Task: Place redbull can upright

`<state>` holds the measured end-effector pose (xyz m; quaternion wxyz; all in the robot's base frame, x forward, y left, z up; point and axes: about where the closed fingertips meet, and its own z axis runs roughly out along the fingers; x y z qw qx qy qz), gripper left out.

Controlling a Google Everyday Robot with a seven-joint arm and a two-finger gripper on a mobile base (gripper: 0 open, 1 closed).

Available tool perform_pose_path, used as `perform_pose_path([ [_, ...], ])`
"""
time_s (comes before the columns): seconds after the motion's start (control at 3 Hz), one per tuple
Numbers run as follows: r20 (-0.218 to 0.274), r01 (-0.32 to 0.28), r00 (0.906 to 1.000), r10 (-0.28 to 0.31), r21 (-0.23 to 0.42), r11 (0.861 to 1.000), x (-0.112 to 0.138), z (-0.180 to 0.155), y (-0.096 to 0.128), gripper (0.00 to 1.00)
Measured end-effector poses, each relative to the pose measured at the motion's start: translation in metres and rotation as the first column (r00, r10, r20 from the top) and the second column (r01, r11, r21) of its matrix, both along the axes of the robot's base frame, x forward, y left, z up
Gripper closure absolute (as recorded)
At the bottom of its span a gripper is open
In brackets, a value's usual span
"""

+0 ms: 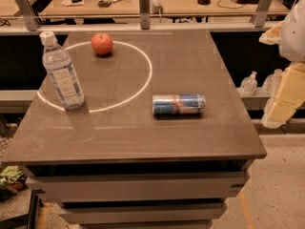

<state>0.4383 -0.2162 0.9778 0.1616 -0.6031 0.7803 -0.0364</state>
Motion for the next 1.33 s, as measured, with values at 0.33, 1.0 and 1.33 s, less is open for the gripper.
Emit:
perform_pose_path([
  [0.33, 0.000, 0.000, 1.0000, 0.000, 0.000, 1.000, 0.000, 0.000, 0.000, 0.00],
  [1.0, 0.020, -0.070, 0.9973, 0.071, -0.022, 0.997, 0.004, -0.010, 0.048, 0.00],
  [1.33, -0.004, -0.102, 0.9948, 0.102, -0.011, 0.995, 0.014, -0.036, 0.077, 0.00],
])
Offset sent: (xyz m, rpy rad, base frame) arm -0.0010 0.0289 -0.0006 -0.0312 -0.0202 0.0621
